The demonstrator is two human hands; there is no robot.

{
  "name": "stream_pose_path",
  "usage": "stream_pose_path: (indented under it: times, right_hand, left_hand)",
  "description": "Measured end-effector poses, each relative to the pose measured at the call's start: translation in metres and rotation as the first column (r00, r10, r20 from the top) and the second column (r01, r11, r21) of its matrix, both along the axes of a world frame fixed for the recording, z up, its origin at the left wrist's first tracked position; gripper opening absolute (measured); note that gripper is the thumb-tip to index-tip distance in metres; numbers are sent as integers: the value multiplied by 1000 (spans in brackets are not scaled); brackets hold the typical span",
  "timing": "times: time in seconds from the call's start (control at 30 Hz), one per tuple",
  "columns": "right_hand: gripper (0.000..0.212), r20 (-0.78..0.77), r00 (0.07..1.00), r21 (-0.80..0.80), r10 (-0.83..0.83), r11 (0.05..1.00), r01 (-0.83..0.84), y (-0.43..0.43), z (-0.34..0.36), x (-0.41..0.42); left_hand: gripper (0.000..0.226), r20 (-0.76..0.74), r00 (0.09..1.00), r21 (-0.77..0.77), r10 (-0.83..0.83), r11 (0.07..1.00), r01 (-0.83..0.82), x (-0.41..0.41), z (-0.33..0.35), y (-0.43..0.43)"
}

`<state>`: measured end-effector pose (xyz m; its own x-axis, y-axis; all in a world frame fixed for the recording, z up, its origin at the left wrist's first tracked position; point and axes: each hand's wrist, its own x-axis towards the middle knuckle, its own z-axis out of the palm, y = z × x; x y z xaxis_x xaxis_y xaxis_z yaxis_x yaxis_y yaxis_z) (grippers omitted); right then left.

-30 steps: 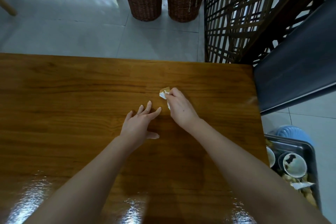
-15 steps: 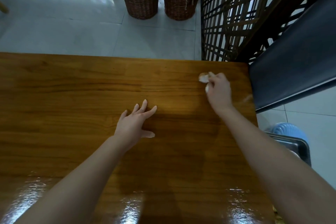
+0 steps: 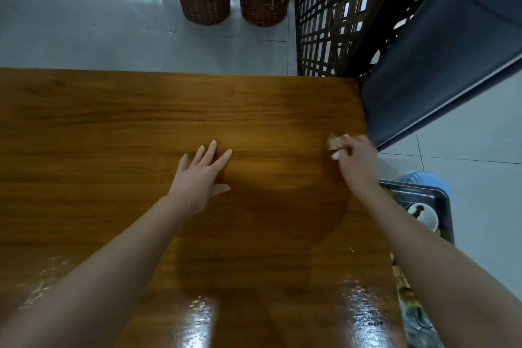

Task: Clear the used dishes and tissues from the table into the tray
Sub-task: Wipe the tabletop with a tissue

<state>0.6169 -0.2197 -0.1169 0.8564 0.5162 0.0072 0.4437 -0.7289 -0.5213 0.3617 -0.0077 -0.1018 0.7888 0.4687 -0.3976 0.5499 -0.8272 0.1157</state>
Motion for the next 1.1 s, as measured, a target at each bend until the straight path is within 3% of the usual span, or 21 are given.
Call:
stream_pose_path:
  times: [0.1, 0.2, 0.3, 0.4, 0.47, 0.57, 0.7, 0.83, 0.97, 1.1]
  right_hand:
    - [23, -4, 995, -34, -98, 995, 98, -23, -2, 3]
    - [22, -24, 999, -46, -45, 998, 44, -18, 3, -35]
    - [21, -51, 967, 6, 250, 968, -250, -15, 7, -100]
    - [22, -49, 839, 18, 542, 840, -542, -29, 8, -166]
    - [21, -53, 775, 22, 630, 777, -630, -44, 6, -181]
    - [21, -63, 810, 4, 582, 812, -583, -64, 8, -163]
    - [23, -102, 963, -39, 251, 966, -256, -112, 10, -126]
    - [21, -102, 988, -67, 112, 991, -119, -134, 9, -129]
    - [21, -137, 969, -65, 205, 974, -215, -127, 7, -188]
    - [22, -143, 863, -46, 485, 867, -496, -134, 4, -270]
  left_hand:
    - [78, -16, 1000, -12, -17, 1000, 17, -26, 2, -22]
    - [76, -55, 998, -42, 6, 999, -8, -46, 5, -40]
    - [73, -63, 997, -43, 40, 998, -43, -61, 11, -61]
    - [72, -47, 995, -54, 90, 994, -92, -73, 16, -80]
    - [71, -27, 992, -64, 121, 990, -123, -82, 18, -93]
    - [70, -1, 989, -63, 147, 987, -146, -99, 18, -112]
    - [71, 9, 984, -60, 177, 983, -176, -118, 15, -135]
    - [71, 21, 982, -72, 188, 980, -186, -136, 13, -153]
    - [67, -12, 982, -74, 186, 980, -186, -157, 15, -170]
    - [64, -7, 983, -72, 184, 980, -184, -184, 15, -191]
